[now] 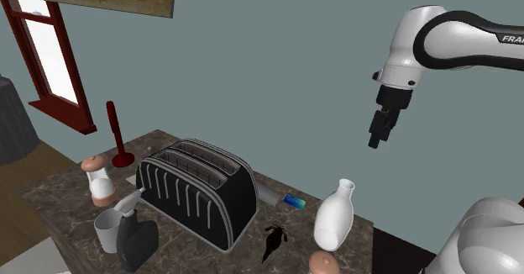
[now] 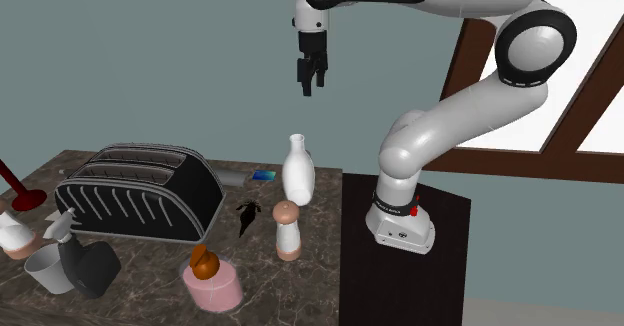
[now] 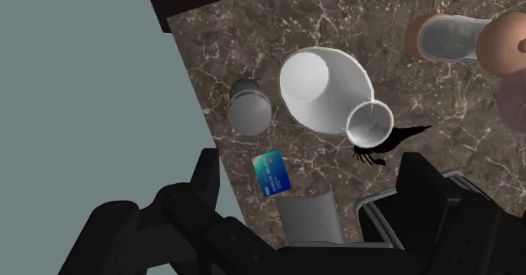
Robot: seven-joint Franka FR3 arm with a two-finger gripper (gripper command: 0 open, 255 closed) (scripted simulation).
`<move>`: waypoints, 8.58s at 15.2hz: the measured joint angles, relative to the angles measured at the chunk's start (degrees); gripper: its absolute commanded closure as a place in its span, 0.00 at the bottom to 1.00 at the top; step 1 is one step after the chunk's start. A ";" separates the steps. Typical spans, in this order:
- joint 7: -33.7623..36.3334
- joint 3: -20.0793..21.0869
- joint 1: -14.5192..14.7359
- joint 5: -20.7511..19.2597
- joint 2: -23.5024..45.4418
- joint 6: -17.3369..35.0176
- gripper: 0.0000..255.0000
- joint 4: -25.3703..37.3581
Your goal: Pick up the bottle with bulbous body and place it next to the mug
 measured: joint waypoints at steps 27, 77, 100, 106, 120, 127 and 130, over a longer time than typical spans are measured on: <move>11.28 14.45 4.80 6.84 -8.00 29.12 1.00 -27.97; 11.82 11.26 2.91 3.40 -4.88 0.49 1.00 3.81; 12.94 11.11 2.19 2.62 4.70 -13.79 1.00 27.71; 19.05 17.25 2.54 5.00 10.14 -8.68 1.00 28.48; 35.88 33.57 3.01 2.39 31.75 2.33 1.00 39.55; 46.37 40.63 6.37 -6.46 47.79 4.25 1.00 50.93; 50.86 42.24 10.27 -12.35 56.80 2.97 1.00 59.19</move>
